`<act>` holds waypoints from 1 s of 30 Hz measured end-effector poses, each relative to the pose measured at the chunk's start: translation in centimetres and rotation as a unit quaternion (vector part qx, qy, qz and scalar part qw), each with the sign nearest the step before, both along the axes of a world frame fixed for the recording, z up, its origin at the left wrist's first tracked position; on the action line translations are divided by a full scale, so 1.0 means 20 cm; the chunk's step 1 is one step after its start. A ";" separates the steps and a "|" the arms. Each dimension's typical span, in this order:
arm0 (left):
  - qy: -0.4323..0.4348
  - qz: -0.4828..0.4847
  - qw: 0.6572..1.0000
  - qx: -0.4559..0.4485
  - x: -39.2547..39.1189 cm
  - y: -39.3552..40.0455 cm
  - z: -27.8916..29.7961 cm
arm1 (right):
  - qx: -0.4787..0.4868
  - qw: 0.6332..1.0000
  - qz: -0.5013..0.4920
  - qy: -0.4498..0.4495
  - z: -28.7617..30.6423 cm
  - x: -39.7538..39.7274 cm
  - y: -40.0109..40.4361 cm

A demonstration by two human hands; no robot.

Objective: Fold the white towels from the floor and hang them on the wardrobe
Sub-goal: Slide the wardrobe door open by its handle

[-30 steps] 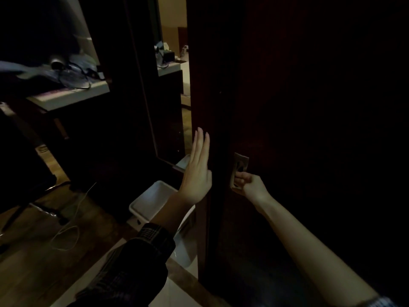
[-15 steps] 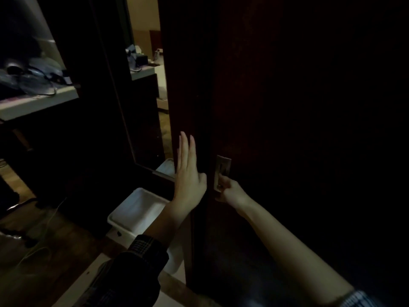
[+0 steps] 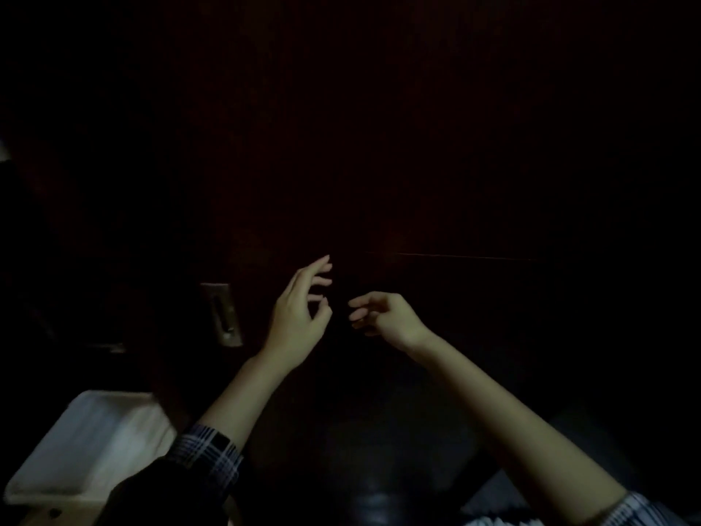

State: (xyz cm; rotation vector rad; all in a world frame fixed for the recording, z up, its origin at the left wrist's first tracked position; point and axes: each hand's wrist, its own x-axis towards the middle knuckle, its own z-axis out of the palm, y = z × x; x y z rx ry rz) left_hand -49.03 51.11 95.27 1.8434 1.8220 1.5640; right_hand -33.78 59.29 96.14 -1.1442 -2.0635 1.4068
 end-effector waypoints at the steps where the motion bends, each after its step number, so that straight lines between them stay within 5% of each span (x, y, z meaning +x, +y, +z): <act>1: -0.004 -0.028 1.000 -0.009 0.08 0.05 0.01 | 0.007 1.000 -0.019 0.003 0.01 0.11 0.04; 9: 0.006 -0.196 0.975 -0.100 0.88 0.46 0.02 | 0.058 0.964 -0.260 -0.022 0.02 1.00 0.13; 16: -0.058 -0.289 0.942 -0.159 1.49 0.67 0.02 | 0.058 0.927 -0.364 -0.069 -0.03 1.58 0.15; 22: -0.067 -0.261 0.927 -0.259 1.83 0.85 0.03 | 0.076 0.914 -0.394 -0.061 -0.03 1.79 0.24; 30: -0.073 -0.211 0.936 -0.272 2.08 1.03 0.03 | 0.062 0.914 -0.400 -0.021 -0.07 1.91 0.36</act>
